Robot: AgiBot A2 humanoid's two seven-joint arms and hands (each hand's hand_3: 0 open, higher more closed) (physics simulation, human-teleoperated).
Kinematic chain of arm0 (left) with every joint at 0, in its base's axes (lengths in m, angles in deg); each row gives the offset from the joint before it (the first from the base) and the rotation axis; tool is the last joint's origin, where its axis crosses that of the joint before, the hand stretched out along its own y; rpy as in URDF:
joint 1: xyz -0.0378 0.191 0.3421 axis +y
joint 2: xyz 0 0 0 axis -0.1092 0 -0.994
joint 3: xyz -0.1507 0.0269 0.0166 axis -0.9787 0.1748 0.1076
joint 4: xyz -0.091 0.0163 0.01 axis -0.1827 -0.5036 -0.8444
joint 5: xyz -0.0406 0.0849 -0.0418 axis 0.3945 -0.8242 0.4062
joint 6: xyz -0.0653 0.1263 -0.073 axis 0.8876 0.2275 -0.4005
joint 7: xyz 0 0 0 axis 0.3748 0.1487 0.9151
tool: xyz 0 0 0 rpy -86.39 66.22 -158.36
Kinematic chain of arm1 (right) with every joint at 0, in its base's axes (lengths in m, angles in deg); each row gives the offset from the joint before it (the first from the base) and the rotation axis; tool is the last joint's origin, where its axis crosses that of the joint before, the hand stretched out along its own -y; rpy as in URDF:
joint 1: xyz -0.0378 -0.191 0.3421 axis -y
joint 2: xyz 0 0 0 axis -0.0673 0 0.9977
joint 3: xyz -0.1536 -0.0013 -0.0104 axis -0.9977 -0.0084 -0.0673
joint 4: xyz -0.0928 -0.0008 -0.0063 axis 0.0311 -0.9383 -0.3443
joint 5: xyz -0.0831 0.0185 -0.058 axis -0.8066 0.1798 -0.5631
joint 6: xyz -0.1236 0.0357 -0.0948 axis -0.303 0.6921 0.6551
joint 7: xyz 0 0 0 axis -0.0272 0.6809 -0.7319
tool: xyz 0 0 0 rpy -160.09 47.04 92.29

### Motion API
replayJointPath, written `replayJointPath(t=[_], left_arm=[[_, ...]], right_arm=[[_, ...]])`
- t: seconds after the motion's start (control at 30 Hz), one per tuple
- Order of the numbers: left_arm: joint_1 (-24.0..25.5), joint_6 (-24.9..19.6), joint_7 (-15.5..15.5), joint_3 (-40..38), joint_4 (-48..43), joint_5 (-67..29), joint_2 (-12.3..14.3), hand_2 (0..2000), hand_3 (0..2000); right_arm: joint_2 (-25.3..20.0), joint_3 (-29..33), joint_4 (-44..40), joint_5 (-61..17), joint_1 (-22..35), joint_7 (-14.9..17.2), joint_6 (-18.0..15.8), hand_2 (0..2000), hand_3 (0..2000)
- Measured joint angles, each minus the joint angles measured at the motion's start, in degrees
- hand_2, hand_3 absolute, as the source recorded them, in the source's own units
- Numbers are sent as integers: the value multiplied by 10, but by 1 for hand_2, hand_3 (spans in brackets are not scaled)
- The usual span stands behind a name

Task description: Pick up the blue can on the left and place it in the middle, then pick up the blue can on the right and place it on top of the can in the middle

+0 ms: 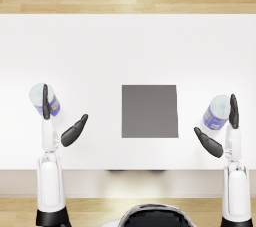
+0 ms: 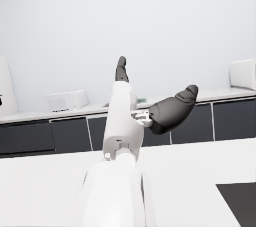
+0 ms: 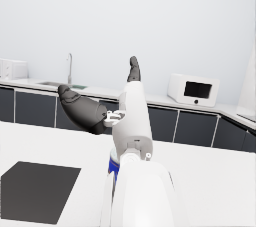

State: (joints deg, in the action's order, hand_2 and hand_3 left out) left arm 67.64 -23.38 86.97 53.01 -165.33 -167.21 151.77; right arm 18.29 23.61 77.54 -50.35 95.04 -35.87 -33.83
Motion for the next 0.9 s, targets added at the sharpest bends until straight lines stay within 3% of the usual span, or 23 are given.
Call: replayJointPath(t=[0.27,0.9], left_arm=[[-5,0,0,-68,67,-8,4,0,0],[-52,0,0,-60,270,-8,15,0,0]], right_arm=[[-8,33,-24,-8,-14,0,0,0,0],[-26,24,-223,-9,13,0,0,0,0]])
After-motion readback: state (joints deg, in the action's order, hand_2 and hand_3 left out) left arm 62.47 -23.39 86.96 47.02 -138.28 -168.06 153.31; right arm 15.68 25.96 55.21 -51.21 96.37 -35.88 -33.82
